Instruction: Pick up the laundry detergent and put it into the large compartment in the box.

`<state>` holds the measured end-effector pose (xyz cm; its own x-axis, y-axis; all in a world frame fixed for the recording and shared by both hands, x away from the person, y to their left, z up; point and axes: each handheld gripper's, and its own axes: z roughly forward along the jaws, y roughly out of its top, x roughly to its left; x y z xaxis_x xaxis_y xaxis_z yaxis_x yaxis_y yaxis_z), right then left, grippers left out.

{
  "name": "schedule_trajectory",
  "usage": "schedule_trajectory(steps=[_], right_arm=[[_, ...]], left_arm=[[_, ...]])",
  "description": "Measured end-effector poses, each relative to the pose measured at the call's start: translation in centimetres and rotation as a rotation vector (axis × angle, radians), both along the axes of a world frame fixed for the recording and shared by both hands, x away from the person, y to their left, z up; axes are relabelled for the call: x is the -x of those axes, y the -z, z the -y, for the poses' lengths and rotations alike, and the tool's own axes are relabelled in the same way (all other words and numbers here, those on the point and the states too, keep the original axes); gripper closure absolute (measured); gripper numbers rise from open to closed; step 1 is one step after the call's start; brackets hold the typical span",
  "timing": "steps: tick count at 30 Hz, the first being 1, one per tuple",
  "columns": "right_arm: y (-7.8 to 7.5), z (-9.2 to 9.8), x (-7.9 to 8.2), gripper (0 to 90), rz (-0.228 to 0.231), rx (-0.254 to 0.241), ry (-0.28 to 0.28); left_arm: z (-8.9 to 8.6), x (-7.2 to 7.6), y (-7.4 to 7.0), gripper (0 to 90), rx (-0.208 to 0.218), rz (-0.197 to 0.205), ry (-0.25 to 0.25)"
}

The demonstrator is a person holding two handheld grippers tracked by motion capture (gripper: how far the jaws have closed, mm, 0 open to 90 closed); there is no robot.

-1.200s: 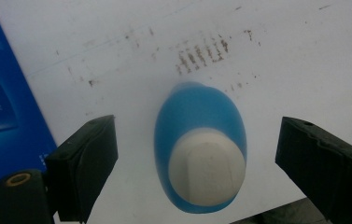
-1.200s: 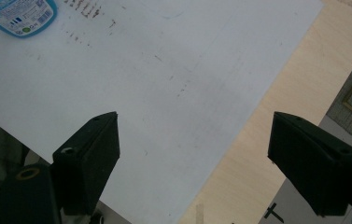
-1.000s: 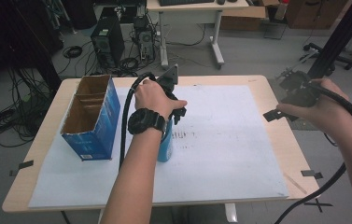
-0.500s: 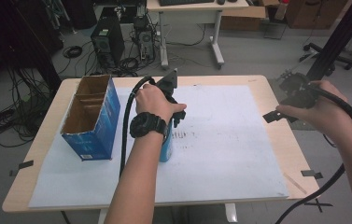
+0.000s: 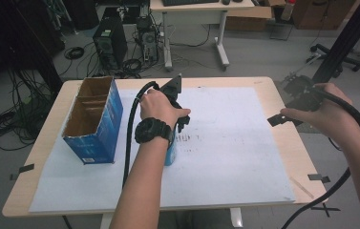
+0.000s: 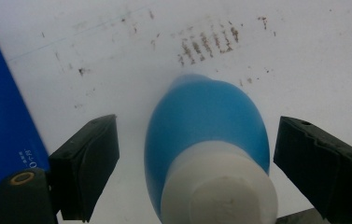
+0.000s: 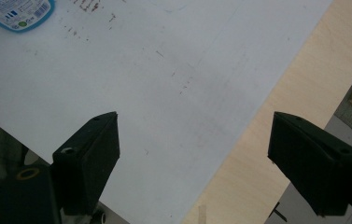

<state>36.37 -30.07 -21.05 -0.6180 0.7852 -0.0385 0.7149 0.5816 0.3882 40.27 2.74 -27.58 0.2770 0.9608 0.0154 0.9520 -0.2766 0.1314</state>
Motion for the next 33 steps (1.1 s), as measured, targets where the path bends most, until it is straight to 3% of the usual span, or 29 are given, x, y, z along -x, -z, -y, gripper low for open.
schedule_trajectory(steps=[11, 33], right_arm=[[0.13, -0.04, -0.01, 16.7, -0.002, -0.001, -0.004], [0.39, 0.09, -0.01, 16.6, -0.005, -0.001, -0.004]], left_arm=[[0.01, 0.1, 0.75, 16.4, -0.003, -0.006, -0.024], [0.18, -0.1, 1.04, 33.3, -0.006, -0.016, -0.059]])
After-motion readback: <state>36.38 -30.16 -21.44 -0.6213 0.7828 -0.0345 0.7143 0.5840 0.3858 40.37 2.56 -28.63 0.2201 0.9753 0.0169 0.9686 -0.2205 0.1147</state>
